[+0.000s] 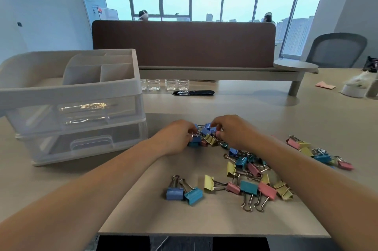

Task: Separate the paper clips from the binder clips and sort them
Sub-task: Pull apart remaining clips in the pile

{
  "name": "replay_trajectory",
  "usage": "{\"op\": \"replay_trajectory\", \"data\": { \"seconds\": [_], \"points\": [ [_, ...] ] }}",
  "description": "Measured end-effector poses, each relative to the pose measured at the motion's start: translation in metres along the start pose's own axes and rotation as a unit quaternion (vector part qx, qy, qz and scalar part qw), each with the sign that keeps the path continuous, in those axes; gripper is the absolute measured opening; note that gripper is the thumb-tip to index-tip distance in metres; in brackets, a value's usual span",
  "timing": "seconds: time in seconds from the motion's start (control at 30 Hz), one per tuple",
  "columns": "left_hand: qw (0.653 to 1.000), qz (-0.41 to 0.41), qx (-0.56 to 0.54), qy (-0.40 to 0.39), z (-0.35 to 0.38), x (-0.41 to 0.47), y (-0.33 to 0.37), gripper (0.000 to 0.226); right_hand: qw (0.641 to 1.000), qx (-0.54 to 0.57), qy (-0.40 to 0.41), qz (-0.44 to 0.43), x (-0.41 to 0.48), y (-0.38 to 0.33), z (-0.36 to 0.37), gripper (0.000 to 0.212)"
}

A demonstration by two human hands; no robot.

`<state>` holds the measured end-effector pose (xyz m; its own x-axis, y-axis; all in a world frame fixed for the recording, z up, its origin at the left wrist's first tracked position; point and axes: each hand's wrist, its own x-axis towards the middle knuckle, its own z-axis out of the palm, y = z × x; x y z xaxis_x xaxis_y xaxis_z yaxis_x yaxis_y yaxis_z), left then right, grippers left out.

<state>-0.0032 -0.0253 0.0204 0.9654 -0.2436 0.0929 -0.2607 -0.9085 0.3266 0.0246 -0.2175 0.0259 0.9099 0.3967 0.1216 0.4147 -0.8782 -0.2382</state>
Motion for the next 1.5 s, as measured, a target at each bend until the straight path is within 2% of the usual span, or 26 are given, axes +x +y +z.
{"op": "replay_trajectory", "data": {
  "seconds": [0.23,0.37,0.43,0.57,0.63,0.8,0.93,1.1,1.3,1.4,1.5],
  "points": [
    [0.999,0.001,0.017,-0.039,-0.012,-0.027,-0.001,0.025,0.999,-0.006,0.016,-0.031,-0.022,-0.014,-0.007,0.027],
    [0.994,0.012,0.042,-0.100,-0.028,-0.059,0.007,0.024,0.995,0.027,-0.067,-0.070,-0.043,-0.032,-0.009,0.027],
    [0.989,-0.001,0.043,-0.143,-0.034,-0.075,0.015,0.036,0.989,0.041,-0.113,-0.083,-0.055,-0.041,-0.013,0.034],
    [0.976,-0.045,0.056,-0.207,-0.031,-0.098,0.021,0.074,0.980,0.025,-0.177,-0.088,-0.074,-0.054,-0.018,0.046],
    [0.972,-0.045,0.076,-0.219,-0.026,-0.104,0.023,0.080,0.978,0.014,-0.191,-0.083,-0.078,-0.056,-0.016,0.051],
    [0.979,-0.020,0.090,-0.182,-0.015,-0.106,0.031,0.061,0.979,-0.026,-0.184,-0.081,-0.083,-0.059,-0.007,0.043],
    [0.986,-0.003,0.097,-0.133,-0.005,-0.090,0.028,0.052,0.987,-0.052,-0.131,-0.074,-0.075,-0.056,0.002,0.038],
    [0.992,-0.005,0.097,-0.083,0.004,-0.059,0.016,0.039,0.992,-0.078,-0.079,-0.061,-0.050,-0.045,0.010,0.022],
    [0.996,-0.030,0.065,-0.047,0.009,-0.030,0.004,0.028,0.994,-0.082,-0.038,-0.068,-0.026,-0.035,0.016,0.017],
    [0.999,-0.020,0.028,-0.032,0.010,-0.019,0.000,0.020,0.994,-0.077,-0.019,-0.076,-0.017,-0.029,0.021,0.007],
    [1.000,-0.011,-0.012,-0.009,0.011,-0.009,-0.002,0.020,0.995,-0.070,-0.003,-0.074,-0.013,-0.024,0.021,0.006]
  ]
}}
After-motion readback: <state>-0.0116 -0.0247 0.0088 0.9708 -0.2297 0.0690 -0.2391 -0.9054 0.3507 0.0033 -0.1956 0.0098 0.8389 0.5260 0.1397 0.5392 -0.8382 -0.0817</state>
